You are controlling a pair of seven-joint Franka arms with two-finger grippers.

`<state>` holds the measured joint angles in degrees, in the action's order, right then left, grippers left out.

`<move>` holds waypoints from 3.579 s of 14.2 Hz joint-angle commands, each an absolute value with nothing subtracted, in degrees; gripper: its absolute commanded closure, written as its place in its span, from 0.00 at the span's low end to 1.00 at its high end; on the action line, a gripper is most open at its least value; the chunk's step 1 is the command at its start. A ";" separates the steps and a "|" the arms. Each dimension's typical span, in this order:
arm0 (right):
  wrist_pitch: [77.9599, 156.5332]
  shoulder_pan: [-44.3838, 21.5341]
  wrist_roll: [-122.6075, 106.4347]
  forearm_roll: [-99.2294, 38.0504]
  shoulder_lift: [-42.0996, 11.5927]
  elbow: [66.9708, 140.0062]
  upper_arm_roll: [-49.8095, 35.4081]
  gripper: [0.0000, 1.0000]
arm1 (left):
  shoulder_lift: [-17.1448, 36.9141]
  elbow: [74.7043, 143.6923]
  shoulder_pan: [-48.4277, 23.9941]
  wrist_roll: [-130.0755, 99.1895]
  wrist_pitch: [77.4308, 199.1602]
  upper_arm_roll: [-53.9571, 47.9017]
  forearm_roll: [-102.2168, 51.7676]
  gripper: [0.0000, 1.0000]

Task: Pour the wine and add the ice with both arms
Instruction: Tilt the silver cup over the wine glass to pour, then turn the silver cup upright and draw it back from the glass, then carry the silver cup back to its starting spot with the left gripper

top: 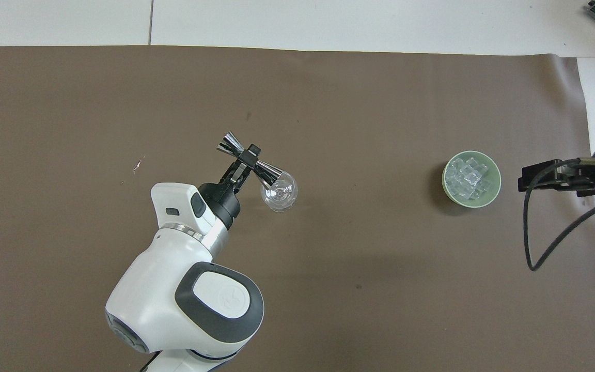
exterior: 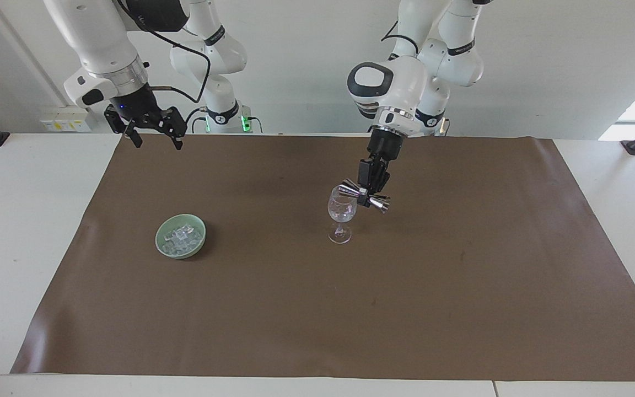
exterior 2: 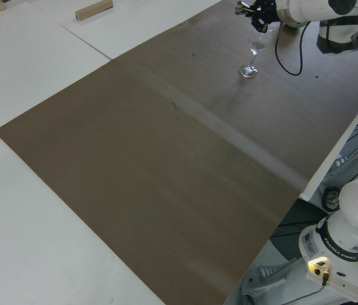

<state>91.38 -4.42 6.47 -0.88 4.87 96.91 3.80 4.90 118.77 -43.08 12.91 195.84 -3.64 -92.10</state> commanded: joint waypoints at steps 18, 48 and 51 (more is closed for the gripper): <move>92.46 -3.69 5.27 -1.23 5.80 97.73 4.57 0.00 | 4.13 118.04 -36.21 -3.83 186.77 -3.16 -96.94 1.00; 95.54 0.00 5.10 -1.76 7.73 102.04 3.34 0.00 | 3.69 130.96 0.59 -29.88 127.47 -2.55 -88.26 1.00; 96.59 0.00 5.10 -1.76 7.65 102.13 3.43 0.00 | 4.66 130.26 4.91 -31.98 120.69 -2.55 -82.54 1.00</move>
